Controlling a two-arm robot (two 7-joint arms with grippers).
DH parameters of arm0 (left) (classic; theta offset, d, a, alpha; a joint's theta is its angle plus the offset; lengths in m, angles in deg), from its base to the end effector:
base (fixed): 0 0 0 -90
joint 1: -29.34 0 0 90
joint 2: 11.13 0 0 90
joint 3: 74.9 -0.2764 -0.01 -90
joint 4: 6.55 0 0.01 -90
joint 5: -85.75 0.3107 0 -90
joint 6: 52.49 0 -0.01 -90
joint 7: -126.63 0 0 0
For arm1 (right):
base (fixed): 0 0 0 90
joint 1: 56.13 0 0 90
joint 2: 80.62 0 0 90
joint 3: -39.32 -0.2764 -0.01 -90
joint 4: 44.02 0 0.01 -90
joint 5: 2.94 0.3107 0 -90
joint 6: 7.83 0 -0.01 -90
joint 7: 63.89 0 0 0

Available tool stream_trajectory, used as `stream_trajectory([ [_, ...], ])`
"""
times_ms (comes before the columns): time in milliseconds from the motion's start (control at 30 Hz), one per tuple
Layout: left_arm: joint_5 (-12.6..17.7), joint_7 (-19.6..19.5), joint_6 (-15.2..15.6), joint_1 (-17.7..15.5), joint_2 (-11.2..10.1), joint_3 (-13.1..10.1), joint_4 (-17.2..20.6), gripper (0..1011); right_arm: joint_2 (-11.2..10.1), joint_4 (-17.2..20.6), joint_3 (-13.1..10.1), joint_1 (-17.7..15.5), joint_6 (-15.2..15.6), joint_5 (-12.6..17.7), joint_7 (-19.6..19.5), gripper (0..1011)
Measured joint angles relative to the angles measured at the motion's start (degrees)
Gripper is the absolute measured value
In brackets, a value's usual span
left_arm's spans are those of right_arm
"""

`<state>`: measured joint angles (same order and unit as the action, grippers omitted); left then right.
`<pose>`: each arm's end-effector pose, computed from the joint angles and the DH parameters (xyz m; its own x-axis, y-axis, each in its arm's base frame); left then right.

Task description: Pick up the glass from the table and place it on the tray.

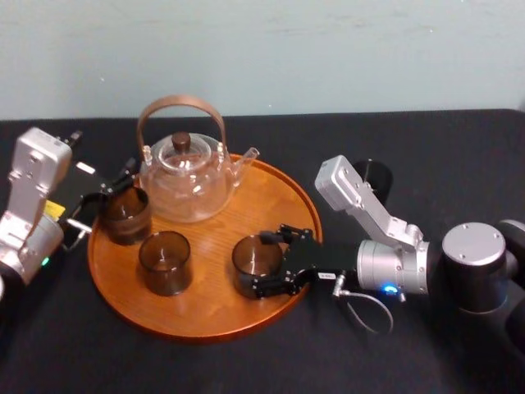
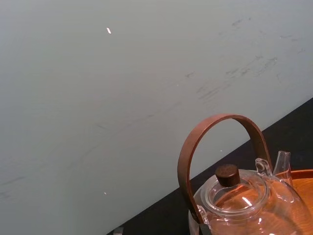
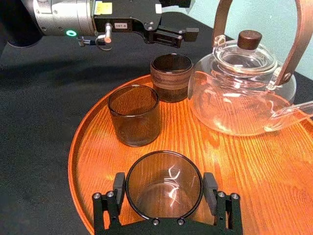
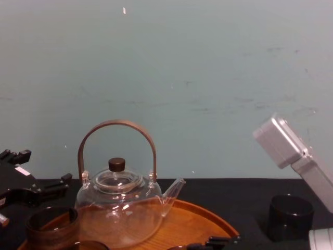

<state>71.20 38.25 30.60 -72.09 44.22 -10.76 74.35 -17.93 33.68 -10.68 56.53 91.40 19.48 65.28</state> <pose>0.3577 0.0745 -0.2917 0.2922 0.8803 0.3738 -0.9553 0.2873 0.0702 0.3848 0.0203 -0.2848 0.9178 -0.3964 -0.0209 0.3602 0.8537 -0.3761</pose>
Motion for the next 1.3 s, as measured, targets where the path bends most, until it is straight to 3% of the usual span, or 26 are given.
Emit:
stream_trajectory([
  [800, 0.0, 0.0, 0.0, 0.0, 0.0, 0.0, 0.0, 1001, -0.34, 0.48, -0.4, -0.13, -0.26, 0.57, 0.47, 1003],
  [1067, 0.0, 0.0, 0.0, 0.0, 0.0, 0.0, 0.0, 1001, -3.02, 3.67, -1.39, -1.68, -0.63, 2.04, 1.39, 1002],
  [1300, 0.0, 0.0, 0.0, 0.0, 0.0, 0.0, 0.0, 1001, -6.81, 7.68, -3.28, -3.98, -1.01, 4.17, 1.73, 1003],
])
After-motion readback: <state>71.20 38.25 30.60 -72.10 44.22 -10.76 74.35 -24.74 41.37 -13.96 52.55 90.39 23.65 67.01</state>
